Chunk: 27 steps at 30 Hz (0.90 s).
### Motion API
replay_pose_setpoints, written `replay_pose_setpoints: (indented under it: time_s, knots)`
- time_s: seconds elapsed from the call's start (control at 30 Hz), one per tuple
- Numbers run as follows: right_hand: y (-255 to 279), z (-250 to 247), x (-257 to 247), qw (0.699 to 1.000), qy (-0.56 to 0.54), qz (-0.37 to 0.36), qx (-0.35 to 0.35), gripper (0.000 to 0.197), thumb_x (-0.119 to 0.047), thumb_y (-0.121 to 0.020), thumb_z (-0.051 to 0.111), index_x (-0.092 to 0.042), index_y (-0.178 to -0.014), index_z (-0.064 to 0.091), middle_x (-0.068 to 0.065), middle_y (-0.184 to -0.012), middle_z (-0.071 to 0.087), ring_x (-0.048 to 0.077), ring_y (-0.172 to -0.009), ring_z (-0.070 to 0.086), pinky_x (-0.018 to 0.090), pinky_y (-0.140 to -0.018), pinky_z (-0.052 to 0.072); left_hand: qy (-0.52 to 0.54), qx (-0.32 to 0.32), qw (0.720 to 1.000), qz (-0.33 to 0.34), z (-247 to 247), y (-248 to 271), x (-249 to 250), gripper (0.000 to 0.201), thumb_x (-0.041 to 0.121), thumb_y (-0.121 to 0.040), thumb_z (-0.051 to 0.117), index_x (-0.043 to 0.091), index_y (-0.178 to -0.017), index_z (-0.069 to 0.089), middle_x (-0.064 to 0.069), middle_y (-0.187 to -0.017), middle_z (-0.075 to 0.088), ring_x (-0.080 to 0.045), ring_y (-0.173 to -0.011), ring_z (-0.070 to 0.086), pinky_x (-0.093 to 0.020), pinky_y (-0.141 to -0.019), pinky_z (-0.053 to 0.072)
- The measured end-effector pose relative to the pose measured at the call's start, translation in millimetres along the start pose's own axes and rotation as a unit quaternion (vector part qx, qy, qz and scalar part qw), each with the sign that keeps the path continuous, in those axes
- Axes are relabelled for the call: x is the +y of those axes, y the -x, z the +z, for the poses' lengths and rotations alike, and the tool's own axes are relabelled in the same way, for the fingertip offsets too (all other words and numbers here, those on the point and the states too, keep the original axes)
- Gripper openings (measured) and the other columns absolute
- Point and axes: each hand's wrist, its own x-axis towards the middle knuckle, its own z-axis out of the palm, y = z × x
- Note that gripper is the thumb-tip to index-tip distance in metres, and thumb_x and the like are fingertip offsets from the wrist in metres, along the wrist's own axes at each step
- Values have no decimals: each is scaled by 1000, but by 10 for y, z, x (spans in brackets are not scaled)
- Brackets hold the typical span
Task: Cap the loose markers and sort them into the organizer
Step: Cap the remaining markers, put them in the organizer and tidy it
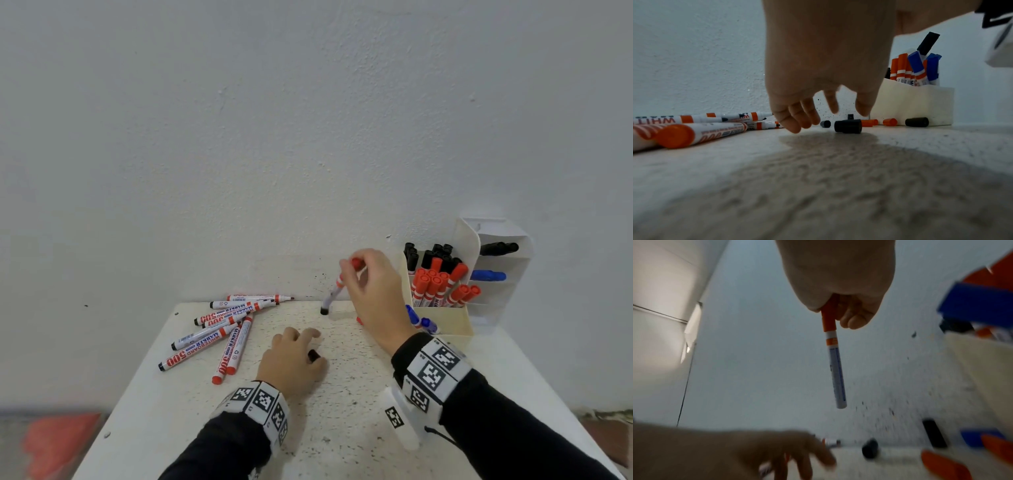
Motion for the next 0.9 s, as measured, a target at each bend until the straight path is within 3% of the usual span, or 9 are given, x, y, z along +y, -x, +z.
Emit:
replay_pose_setpoints:
  time_s: [0.07, 0.13, 0.23, 0.3, 0.4, 0.53, 0.67, 0.77, 0.9]
  knots:
    - [-104, -130, -104, 998, 25, -49, 41, 15, -16, -94, 51, -5, -102, 58, 4, -92, 56, 4, -74, 52, 11, -69, 43, -21, -38, 999, 26, 4, -13, -16, 38, 44, -89, 48, 36, -126, 45, 3, -126, 41, -15, -116, 38, -30, -95, 40]
    - [-218, -304, -209, 993, 28, -75, 81, 18, -7, -94, 47, 0, -108, 56, 5, -97, 53, 1, -77, 52, 6, -76, 42, -10, -50, 998, 33, 6, -20, -21, 28, 38, -90, 51, 30, -117, 55, 3, -118, 44, -14, -111, 42, -27, -96, 41]
    - [-377, -594, -252, 983, 39, -97, 153, 19, 0, -94, 42, 4, -107, 56, 7, -96, 49, -4, -75, 48, -1, -74, 39, 31, -27, 999, 32, 12, -25, -25, 20, 30, -90, 56, 20, -107, 60, 4, -105, 43, -10, -97, 44, -19, -88, 40]
    - [-456, -769, -208, 978, 61, -95, 175, 20, 1, -95, 39, 5, -107, 55, 8, -96, 48, -6, -73, 47, -3, -72, 37, 48, -6, 998, 29, 21, -34, -39, 20, 27, -89, 57, 19, -107, 59, 4, -107, 44, -9, -94, 45, -17, -87, 40]
    - [-490, -959, -57, 978, 91, -76, 172, 22, 2, -96, 36, 4, -107, 55, 11, -94, 46, -9, -69, 51, -5, -67, 35, 71, 28, 997, 15, 25, -34, -40, 20, 20, -88, 53, 19, -108, 57, 4, -105, 43, -10, -94, 45, -19, -86, 43]
    - [-416, -1063, 233, 975, 145, -42, 166, 22, 4, -94, 37, 5, -107, 56, 18, -98, 51, 5, -70, 47, -4, -70, 32, 84, 59, 995, -1, 24, -27, -5, 22, 21, -86, 55, 21, -108, 56, 7, -101, 43, -10, -93, 46, -18, -81, 42]
    - [-325, -1067, 402, 977, 169, -18, 126, 23, 4, -93, 39, 5, -108, 57, 20, -101, 54, 14, -86, 45, 5, -75, 28, 96, 73, 993, 7, 10, -30, 7, 23, 16, -86, 55, 19, -109, 55, 7, -102, 42, -7, -90, 43, -13, -76, 35]
    - [-300, -1065, 433, 982, 157, -4, 102, 24, 4, -94, 38, 6, -108, 57, 17, -103, 53, 14, -87, 45, 3, -73, 28, 91, 79, 992, 21, 9, -40, -4, 27, 9, -85, 52, 17, -111, 55, 8, -105, 40, -6, -90, 42, -12, -76, 34]
    - [-308, -1125, 350, 972, 163, -51, 163, 23, 5, -93, 39, 5, -106, 57, 21, -100, 53, 17, -83, 48, 0, -77, 29, 90, 73, 993, 19, 4, -50, -3, 32, 7, -86, 48, 16, -116, 54, 6, -105, 43, -7, -93, 41, -14, -79, 36]
